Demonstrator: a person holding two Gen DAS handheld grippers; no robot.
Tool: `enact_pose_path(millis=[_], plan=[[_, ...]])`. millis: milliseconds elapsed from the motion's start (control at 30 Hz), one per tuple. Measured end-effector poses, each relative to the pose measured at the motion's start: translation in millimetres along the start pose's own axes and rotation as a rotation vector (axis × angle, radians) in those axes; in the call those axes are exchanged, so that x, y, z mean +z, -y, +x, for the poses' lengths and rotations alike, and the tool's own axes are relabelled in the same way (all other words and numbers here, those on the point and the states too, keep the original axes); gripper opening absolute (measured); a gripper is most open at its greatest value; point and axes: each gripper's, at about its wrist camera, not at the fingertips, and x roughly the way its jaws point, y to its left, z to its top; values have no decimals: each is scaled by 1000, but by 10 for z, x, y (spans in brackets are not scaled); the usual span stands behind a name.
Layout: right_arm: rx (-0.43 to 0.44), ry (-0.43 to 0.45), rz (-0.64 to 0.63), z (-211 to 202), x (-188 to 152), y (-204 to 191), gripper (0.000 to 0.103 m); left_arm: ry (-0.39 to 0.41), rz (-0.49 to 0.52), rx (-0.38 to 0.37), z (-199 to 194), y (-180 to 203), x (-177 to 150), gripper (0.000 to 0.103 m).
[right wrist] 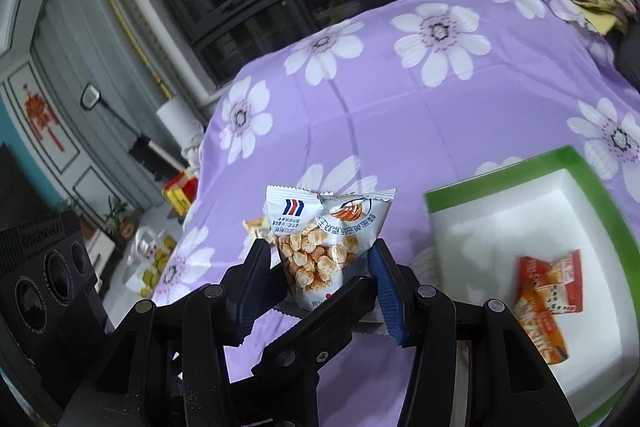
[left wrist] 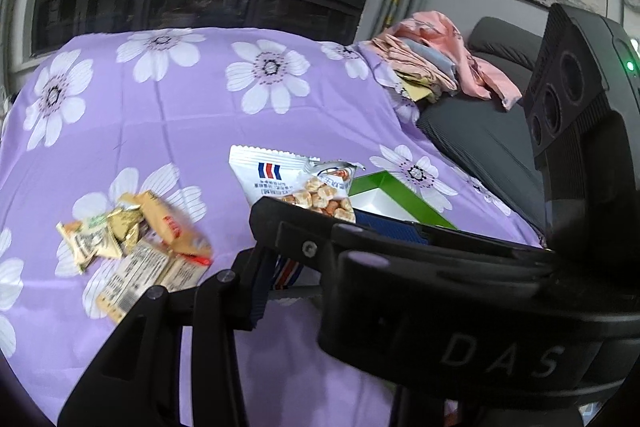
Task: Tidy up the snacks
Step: 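Carry the peanut bag with the right tool over the white box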
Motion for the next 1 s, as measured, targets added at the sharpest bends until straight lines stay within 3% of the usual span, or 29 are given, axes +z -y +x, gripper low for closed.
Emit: enact_pose_path(millis=[567,1000], plan=[[-24,98,158,-370,113,739,54,-57,106,-65,454,611,162,38],[-43,60,273,-248,110,1152,50,-159,102,-75,857,699,112,38]])
